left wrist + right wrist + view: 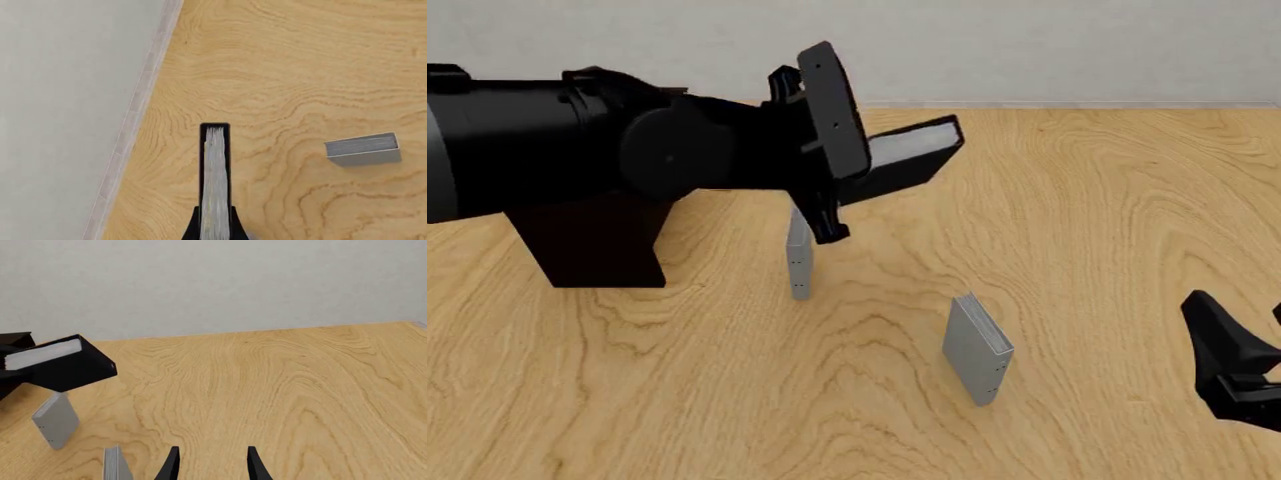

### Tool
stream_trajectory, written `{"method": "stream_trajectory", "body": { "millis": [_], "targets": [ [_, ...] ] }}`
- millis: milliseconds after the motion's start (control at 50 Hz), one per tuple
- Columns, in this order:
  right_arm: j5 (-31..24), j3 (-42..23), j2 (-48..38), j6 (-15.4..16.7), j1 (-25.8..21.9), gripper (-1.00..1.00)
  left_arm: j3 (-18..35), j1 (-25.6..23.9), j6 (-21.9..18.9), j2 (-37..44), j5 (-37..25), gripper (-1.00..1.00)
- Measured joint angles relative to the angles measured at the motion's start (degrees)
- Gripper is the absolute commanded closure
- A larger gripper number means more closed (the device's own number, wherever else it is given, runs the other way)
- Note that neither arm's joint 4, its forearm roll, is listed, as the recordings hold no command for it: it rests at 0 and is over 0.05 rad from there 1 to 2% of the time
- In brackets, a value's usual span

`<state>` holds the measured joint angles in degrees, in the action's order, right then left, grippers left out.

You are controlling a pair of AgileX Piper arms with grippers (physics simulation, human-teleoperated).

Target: Pick up the book in the middle and place it on the cabinet shelf.

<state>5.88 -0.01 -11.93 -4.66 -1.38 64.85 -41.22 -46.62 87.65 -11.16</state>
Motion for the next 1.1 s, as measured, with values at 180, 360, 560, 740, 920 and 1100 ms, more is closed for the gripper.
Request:
{"method": "stream_trajectory", "body": {
  "millis": [180,360,560,740,920,1100],
  "targets": [
    [-0.16,0.00,0.17,0.05,-0.09,-1.00,-1.14,2.53,-4.30,-1.99,2.38,1.00],
    [-0.06,0.00,0.08,0.16,-0.22,-1.00,-1.17,6.20,-7.70,-3.10,4.29,1.00],
    [0.29,0.00,-0.31,0.30,-0.39,-1.00,-0.66,9.87,-10.39,-4.01,5.37,1.00],
    [0.48,0.00,-0.51,0.37,-0.47,-1.00,0.72,13.95,-12.55,-3.87,6.99,1.00],
    [0.36,0.00,-0.38,0.33,-0.48,-1.00,1.10,18.25,-14.80,-2.97,9.88,1.00],
    [0.49,0.00,-0.52,0.35,-0.54,-1.00,0.86,23.15,-17.52,-1.38,12.99,1.00]
  ]
}}
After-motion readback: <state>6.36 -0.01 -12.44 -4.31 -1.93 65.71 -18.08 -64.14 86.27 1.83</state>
